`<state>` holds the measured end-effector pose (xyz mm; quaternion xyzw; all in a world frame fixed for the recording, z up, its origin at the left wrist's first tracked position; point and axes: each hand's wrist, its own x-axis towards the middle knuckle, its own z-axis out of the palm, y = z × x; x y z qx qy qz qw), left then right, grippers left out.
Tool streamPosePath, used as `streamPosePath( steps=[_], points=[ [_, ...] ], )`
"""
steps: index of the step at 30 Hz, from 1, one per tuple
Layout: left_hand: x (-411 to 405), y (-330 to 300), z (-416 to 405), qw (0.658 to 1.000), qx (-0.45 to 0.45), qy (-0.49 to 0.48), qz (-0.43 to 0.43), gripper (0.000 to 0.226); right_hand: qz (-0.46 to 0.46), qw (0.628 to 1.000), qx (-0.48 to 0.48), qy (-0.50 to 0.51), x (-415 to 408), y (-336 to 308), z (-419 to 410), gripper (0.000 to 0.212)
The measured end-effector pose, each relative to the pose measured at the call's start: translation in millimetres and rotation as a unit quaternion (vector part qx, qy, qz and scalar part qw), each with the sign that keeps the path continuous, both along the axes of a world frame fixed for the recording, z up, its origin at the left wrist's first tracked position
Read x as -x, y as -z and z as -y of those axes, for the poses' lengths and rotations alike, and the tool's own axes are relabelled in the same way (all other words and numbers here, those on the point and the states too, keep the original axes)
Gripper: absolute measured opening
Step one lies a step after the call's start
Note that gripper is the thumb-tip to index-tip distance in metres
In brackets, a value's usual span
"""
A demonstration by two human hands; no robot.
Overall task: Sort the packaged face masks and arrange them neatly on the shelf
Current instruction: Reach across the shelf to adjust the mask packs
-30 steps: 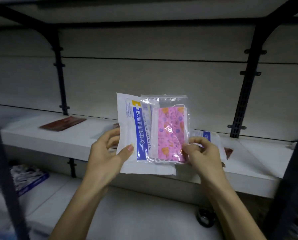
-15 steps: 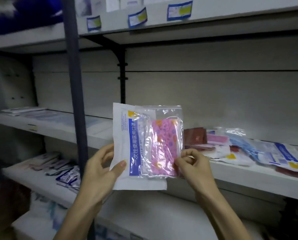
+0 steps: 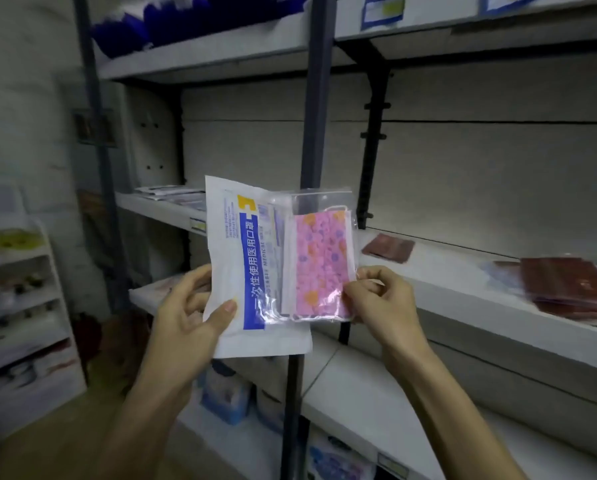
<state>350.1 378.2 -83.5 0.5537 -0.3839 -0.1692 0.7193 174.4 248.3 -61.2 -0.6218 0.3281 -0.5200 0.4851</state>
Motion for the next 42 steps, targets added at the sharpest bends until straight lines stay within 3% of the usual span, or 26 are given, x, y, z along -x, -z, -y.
streamPosePath(
  steps=[4, 11, 23, 42],
  points=[
    [-50.3, 4.9, -5.2, 1.000, -0.016, -0.014, -0.019, 0.044, 0.009, 1.000, -0.005, -0.029, -53.2, 0.5, 6.3, 0.010],
    [-135.9, 0.1, 13.8, 0.996, -0.012, -0.077, 0.037, 0.037, 0.004, 0.998, -0.014, -0.065, -150.6, 5.9, 39.1, 0.011],
    [-294.7, -12.7, 70.4, 0.992, -0.007, -0.121, 0.046, 0.040, 0.010, 1.000, 0.017, -0.021, -289.8, -8.2, 114.3, 0.011],
    [-586.9, -23.2, 126.9, 0.999, -0.010, -0.015, 0.049, 0.040, -0.007, 0.989, 0.096, 0.114, -521.6, -32.1, 141.3, 0.006]
  ],
)
